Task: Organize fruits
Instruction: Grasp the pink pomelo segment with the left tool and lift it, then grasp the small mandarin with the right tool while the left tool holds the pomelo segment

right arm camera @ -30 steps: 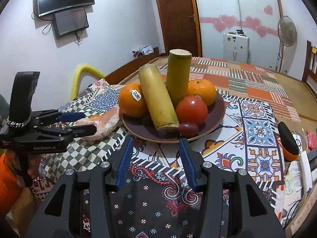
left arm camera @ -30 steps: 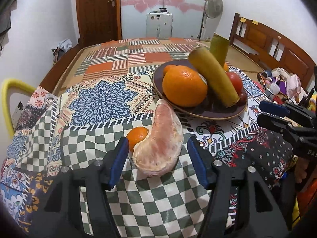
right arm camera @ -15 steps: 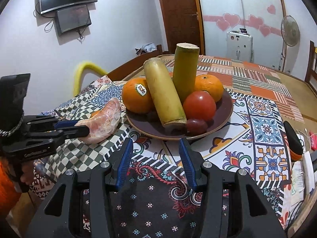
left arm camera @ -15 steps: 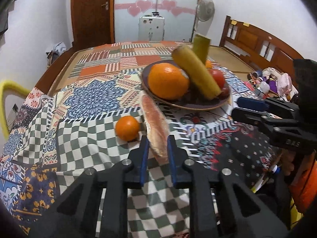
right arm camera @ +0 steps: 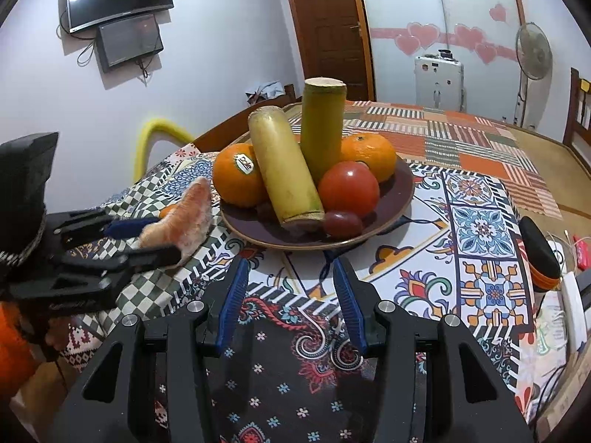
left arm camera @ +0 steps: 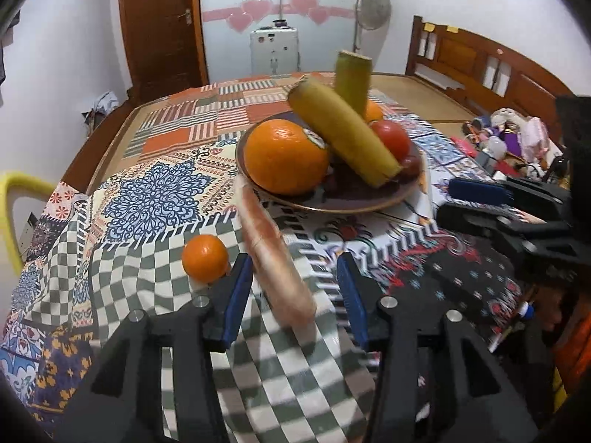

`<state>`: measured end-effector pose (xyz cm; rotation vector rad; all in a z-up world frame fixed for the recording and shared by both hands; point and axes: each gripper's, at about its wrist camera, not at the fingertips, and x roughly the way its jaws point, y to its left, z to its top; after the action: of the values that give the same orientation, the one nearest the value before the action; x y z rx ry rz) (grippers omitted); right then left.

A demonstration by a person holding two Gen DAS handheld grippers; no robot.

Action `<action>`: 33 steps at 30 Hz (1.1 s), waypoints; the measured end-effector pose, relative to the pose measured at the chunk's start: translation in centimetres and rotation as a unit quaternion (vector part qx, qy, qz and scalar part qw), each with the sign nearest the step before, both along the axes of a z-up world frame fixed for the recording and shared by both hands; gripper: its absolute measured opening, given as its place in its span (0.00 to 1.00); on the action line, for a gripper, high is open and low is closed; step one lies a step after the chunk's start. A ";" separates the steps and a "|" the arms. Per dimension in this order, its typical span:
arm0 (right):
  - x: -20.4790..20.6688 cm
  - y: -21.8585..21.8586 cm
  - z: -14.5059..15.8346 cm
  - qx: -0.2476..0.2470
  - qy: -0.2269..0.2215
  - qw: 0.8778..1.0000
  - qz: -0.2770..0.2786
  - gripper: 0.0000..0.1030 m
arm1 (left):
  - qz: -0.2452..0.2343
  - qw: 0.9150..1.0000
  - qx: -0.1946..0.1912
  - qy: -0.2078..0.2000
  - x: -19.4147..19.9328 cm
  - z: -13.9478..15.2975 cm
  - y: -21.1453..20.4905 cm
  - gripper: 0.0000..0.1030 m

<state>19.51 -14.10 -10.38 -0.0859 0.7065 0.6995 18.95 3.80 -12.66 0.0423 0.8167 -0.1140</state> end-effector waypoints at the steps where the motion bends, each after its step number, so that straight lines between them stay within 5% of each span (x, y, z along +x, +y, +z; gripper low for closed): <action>1: 0.0 0.0 0.0 0.000 0.000 1.000 0.000 0.43 | 0.006 1.000 0.003 0.000 0.4 -0.1 0.0 0.46; 12: 0.1 -0.2 -0.5 -0.001 -0.001 1.000 -0.002 0.43 | 0.006 0.999 0.040 0.001 2.3 -1.3 -0.6 0.46; 17: -0.2 -0.3 -0.6 -0.001 -0.001 1.000 0.000 0.43 | 0.030 0.998 0.060 -0.003 2.4 -2.1 -0.3 0.31; 25: -0.4 -0.3 0.0 -0.002 -0.006 1.000 -0.002 0.43 | 0.021 0.999 0.033 -0.005 1.1 -1.7 0.3 0.27; 33: -1.1 1.7 1.1 0.000 -0.010 1.000 0.019 0.43 | 0.025 0.998 0.026 -0.053 -3.4 1.8 1.6 0.27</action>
<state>18.42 -12.38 -9.29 -0.1063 0.6870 0.7334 15.56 5.43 -10.85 0.0759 0.7142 -0.0439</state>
